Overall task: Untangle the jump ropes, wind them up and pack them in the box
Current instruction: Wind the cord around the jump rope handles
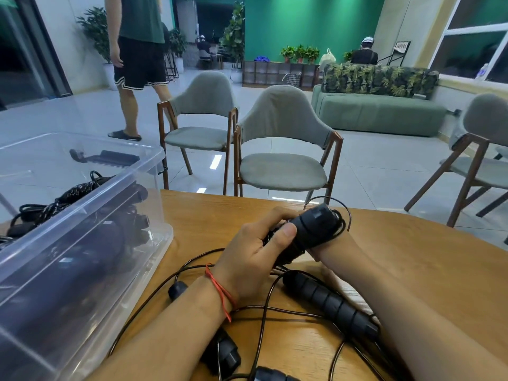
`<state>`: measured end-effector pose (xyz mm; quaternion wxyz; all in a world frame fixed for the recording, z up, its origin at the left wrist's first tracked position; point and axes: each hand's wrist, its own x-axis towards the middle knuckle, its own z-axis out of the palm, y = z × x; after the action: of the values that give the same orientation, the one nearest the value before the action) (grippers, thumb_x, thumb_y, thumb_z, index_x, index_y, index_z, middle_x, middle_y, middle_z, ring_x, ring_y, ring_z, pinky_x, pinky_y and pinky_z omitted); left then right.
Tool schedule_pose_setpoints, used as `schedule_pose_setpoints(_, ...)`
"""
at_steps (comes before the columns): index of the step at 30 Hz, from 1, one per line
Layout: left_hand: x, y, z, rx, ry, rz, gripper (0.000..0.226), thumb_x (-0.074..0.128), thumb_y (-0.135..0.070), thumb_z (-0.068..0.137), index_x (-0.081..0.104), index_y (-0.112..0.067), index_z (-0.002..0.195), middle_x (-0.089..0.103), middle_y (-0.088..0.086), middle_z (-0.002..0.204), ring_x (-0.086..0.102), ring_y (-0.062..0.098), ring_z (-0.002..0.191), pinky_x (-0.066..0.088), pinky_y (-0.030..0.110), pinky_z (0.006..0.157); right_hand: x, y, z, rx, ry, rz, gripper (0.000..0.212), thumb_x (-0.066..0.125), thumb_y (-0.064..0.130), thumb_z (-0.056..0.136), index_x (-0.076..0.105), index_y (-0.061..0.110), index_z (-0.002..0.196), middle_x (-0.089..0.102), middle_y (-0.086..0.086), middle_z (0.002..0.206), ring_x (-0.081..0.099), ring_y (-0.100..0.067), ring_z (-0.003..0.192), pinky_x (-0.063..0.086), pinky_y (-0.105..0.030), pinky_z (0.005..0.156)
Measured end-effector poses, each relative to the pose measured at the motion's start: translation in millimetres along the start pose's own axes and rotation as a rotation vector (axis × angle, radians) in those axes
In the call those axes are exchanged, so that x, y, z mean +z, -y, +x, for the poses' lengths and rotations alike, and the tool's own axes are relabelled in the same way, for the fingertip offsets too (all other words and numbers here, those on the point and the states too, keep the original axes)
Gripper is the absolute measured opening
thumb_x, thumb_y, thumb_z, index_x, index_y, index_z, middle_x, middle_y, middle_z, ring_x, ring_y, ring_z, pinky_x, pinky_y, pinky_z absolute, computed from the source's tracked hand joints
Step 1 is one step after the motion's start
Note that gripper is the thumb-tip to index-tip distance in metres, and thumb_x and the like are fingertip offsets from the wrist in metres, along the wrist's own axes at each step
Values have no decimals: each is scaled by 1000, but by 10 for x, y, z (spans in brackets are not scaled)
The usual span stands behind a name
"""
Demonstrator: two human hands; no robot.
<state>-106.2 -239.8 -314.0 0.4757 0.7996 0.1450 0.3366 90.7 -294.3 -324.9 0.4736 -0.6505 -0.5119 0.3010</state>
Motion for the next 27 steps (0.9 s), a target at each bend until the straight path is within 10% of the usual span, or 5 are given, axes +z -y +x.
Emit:
schedule_pose_setpoints(3, -27, -50, 44, -98, -154, -141, 32, 45, -43, 110, 68, -22, 118, 67, 5, 99, 69, 22, 86, 57, 30, 64, 41, 97, 36, -14, -92, 2, 38, 59, 18, 108, 64, 22, 71, 54, 6, 50, 49, -15, 51, 39, -33, 53)
schedule_pose_setpoints(8, -206, -3, 139, -325, -436, -327, 58, 36, -58, 109, 70, -11, 113, 76, 16, 98, 69, 32, 72, 49, 38, 55, 16, 90, -103, -207, -40, -104, 29, 57, 41, 109, 79, 30, 95, 66, 16, 72, 60, -6, 73, 48, -22, 70)
schedule_pose_setpoints(19, -213, 82, 197, -385, -464, -364, 64, 36, -66, 105, 67, -12, 119, 74, 21, 104, 72, 29, 75, 54, 39, 54, 9, 74, -41, -336, -135, -594, 36, 48, 50, 109, 76, 28, 105, 69, 14, 81, 63, -8, 80, 53, -38, 71)
schedule_pose_setpoints(27, -191, 51, 201, -297, -550, -289, 52, 37, -61, 106, 64, -20, 122, 71, 14, 99, 72, 23, 75, 58, 36, 57, 7, 170, -26, -249, -115, -473, 34, 55, 50, 107, 78, 34, 88, 62, 23, 65, 59, -5, 69, 47, -34, 67)
